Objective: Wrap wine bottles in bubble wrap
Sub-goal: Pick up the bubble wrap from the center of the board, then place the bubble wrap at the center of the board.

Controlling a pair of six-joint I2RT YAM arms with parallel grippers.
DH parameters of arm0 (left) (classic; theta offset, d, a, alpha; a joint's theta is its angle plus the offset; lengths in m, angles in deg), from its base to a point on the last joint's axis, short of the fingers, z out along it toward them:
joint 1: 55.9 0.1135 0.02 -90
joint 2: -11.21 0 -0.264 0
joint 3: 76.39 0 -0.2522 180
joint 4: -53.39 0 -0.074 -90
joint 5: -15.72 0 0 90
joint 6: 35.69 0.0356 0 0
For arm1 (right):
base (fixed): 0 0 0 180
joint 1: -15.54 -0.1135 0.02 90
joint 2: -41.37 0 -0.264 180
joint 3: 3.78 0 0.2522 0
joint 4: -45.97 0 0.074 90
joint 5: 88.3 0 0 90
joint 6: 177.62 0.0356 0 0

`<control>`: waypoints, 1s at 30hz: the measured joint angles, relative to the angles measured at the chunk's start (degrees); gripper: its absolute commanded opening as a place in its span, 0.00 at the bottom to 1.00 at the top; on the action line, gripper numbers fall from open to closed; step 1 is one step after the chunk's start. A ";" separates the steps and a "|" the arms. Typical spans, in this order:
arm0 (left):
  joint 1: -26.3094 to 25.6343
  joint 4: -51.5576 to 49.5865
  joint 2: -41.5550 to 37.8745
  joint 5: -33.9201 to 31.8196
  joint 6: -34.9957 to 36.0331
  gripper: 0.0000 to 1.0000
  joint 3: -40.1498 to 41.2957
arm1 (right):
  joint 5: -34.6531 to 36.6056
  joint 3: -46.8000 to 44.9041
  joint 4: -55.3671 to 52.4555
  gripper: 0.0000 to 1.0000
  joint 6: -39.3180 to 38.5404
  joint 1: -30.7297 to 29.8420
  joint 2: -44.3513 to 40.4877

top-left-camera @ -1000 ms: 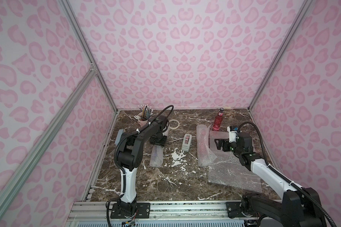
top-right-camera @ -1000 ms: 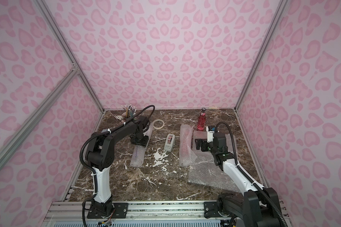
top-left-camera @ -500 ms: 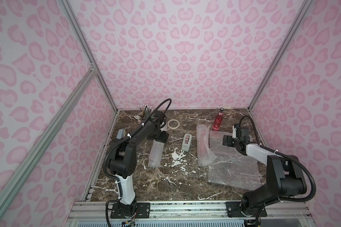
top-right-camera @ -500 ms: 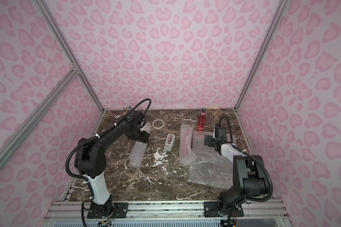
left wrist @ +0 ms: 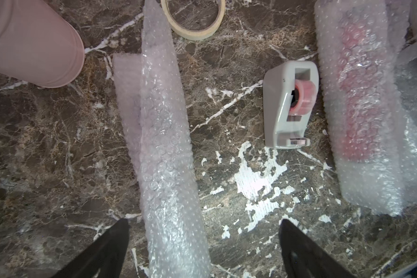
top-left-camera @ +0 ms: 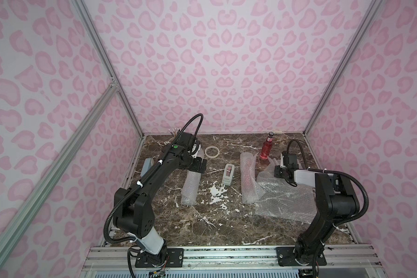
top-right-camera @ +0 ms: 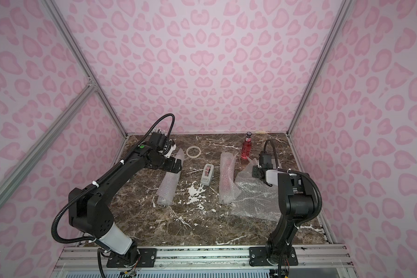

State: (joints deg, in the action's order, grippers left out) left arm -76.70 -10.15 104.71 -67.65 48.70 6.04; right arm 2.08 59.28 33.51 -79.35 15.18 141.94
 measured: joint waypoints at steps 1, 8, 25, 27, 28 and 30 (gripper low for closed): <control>0.00 0.42 -0.59 0.28 -0.02 0.98 0.48 | -0.09 -1.18 -1.16 0.03 -0.04 0.00 -1.95; 0.31 0.15 -4.98 0.61 0.00 0.98 2.67 | -1.84 -7.72 -5.53 0.00 1.11 -5.60 -22.80; 6.27 -1.44 -25.99 -6.93 1.22 0.97 5.64 | 7.61 3.32 -12.81 0.01 17.84 -63.32 -46.01; 7.21 -1.60 -27.82 -7.32 1.60 0.97 5.86 | 9.90 5.22 -12.02 0.00 22.12 -65.51 -42.84; 7.74 -1.84 -28.46 -7.58 1.75 0.97 5.92 | 10.71 5.44 -11.52 0.00 24.68 -65.99 -41.38; 8.90 -2.49 -29.05 -8.02 2.16 0.97 6.01 | 12.31 5.03 -10.67 0.00 29.46 -66.07 -38.73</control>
State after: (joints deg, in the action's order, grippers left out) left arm -67.80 -12.65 75.66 -75.67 50.86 12.05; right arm 14.39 64.30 22.84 -49.89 -50.90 103.21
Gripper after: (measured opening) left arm 0.976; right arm 0.052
